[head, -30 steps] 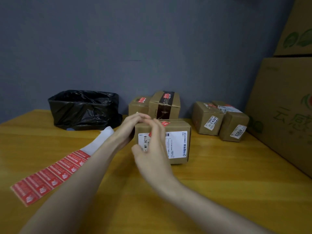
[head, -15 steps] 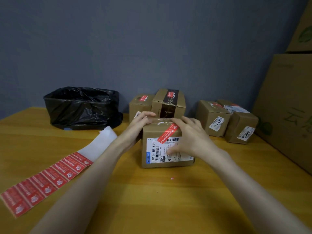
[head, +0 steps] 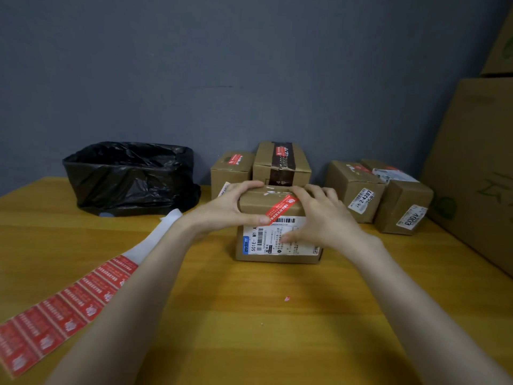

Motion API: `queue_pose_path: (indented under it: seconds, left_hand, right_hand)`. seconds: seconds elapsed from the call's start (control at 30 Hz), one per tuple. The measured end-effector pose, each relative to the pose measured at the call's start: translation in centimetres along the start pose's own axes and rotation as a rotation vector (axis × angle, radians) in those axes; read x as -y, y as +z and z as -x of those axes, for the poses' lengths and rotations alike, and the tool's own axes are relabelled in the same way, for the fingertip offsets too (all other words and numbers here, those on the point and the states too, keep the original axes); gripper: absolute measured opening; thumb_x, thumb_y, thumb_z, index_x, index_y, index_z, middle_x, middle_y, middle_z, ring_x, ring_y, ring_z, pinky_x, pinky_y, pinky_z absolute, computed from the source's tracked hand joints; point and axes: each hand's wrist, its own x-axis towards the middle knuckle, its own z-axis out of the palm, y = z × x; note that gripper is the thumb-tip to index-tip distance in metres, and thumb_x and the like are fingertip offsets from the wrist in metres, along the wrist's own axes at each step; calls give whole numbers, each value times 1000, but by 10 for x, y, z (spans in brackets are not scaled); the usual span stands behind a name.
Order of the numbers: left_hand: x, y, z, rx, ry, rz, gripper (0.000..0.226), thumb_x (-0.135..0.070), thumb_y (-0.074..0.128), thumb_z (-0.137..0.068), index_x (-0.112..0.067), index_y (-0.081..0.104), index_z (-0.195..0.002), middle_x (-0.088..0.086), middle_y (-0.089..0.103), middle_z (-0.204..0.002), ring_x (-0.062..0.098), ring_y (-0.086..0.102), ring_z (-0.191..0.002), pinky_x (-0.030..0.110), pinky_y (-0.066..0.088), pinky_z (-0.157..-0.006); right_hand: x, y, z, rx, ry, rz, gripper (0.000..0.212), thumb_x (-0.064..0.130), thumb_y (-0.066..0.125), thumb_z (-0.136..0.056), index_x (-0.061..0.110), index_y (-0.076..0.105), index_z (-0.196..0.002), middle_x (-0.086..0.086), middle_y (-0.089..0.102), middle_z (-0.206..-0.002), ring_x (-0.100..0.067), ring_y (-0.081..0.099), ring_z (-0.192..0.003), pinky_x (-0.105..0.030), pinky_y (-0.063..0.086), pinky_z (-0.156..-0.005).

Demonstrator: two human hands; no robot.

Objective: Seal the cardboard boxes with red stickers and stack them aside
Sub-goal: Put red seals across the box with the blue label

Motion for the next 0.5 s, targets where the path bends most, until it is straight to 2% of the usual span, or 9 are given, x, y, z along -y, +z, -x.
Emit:
queue_pose_path:
  seconds: [0.07, 0.13, 0.23, 0.3, 0.37, 0.43, 0.5]
  left_hand:
    - [1, -2, 0, -10, 5, -12, 89, -44, 79, -54, -42, 37, -133, -5, 38, -132, 6, 50, -112, 22, 48, -87]
    - [4, -6, 0, -9, -4, 23, 91, -40, 86, -53, -43, 39, -132, -3, 41, -134, 11, 51, -116, 29, 51, -91]
    - [5, -16, 3, 51, -12, -42, 89, -35, 86, -55, -48, 39, -130, -6, 37, -139, 16, 42, -127, 40, 46, -101]
    - [0, -22, 7, 84, -4, -87, 88, -30, 87, -58, -47, 39, -130, -8, 36, -137, 15, 41, -128, 39, 44, -103]
    - [-6, -28, 11, 117, -9, -104, 93, -31, 89, -54, -45, 38, -130, -8, 37, -135, 13, 42, -126, 35, 46, -100]
    - [-10, -35, 15, 159, -27, -118, 95, -36, 88, -48, -46, 39, -129, -10, 38, -134, 11, 44, -124, 31, 48, -97]
    - [-11, -41, 19, 198, -49, -132, 90, -33, 87, -52, -49, 39, -127, -12, 39, -132, 10, 44, -121, 27, 49, -93]
  right_hand:
    - [-1, -1, -2, 4, -11, -13, 106, 54, 75, -65, 30, 12, -147, 1, 18, -153, -25, 12, -140, -44, 21, -112]
    - [-3, -5, -3, 29, -26, -56, 103, 52, 76, -66, 31, 15, -147, 1, 19, -153, -24, 12, -140, -44, 21, -112]
    - [-7, -20, -3, 115, -49, -167, 90, 59, 67, -70, 33, 25, -145, 1, 23, -152, -23, 13, -140, -46, 21, -113]
    - [-9, -33, -1, 178, -100, -249, 72, 61, 55, -77, 32, 36, -141, 1, 35, -147, -21, 26, -137, -40, 30, -109]
    - [-9, -43, 2, 206, -158, -359, 51, 54, 45, -86, 31, 50, -132, 5, 51, -135, -13, 47, -121, -28, 42, -96]
    - [-7, -45, 4, 168, -184, -429, 35, 45, 46, -91, 31, 60, -121, 11, 61, -120, -6, 55, -105, -21, 45, -85]
    - [-5, -41, 2, 83, -212, -443, 24, 34, 54, -91, 29, 67, -111, 11, 63, -113, -2, 55, -100, -19, 44, -82]
